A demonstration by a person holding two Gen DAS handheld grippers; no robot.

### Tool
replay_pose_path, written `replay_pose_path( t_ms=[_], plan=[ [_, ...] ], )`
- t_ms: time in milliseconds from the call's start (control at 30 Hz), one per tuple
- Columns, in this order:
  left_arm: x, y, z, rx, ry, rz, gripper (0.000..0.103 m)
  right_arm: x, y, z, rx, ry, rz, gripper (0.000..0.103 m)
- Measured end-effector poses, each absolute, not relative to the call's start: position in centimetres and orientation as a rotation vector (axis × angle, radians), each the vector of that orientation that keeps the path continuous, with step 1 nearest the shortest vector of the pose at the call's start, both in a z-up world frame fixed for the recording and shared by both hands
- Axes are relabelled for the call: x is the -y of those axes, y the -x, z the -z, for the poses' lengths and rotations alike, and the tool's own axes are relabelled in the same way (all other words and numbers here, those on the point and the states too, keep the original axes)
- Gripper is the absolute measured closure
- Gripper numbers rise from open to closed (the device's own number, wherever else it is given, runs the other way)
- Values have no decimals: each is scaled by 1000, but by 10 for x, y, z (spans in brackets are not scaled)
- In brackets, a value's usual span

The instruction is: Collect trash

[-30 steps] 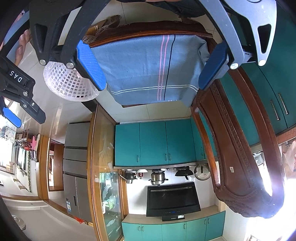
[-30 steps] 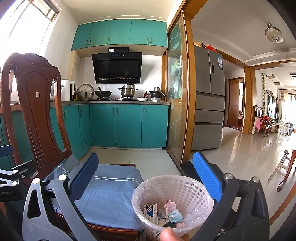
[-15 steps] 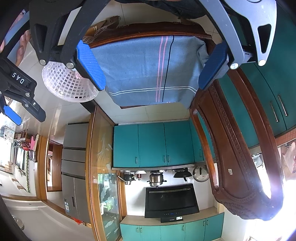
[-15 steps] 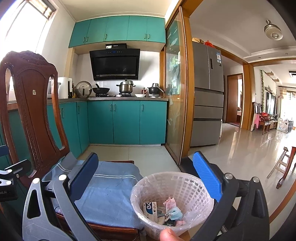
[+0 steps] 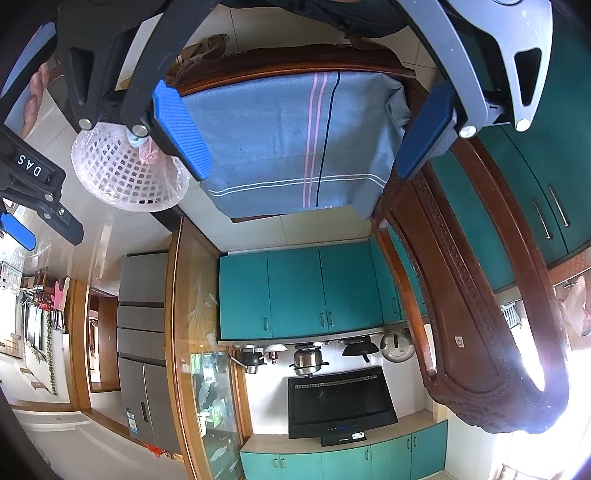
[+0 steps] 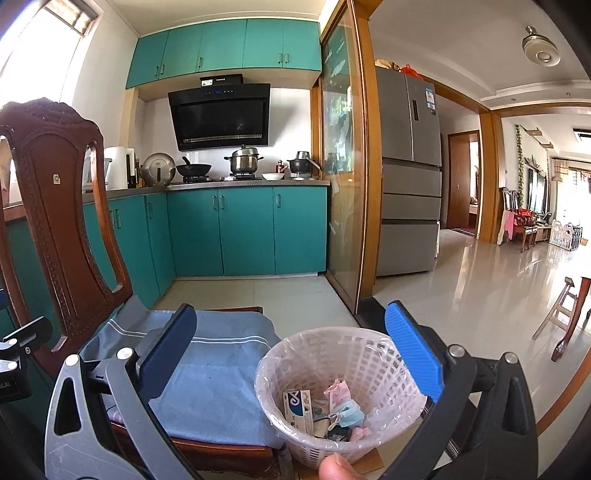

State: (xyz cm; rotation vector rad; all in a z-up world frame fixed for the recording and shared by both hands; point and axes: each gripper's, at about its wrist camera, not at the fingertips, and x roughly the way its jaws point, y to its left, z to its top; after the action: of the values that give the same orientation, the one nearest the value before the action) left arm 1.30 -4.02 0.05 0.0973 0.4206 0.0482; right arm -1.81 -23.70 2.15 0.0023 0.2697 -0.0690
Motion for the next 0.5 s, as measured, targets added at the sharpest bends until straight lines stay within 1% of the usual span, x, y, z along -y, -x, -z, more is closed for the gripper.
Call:
replay_pose_path(
  t_ms=[500],
  plan=[
    [37,-22,6,-454,-83,-35,3,237,11,-15,-292,-3,56,3]
  ],
)
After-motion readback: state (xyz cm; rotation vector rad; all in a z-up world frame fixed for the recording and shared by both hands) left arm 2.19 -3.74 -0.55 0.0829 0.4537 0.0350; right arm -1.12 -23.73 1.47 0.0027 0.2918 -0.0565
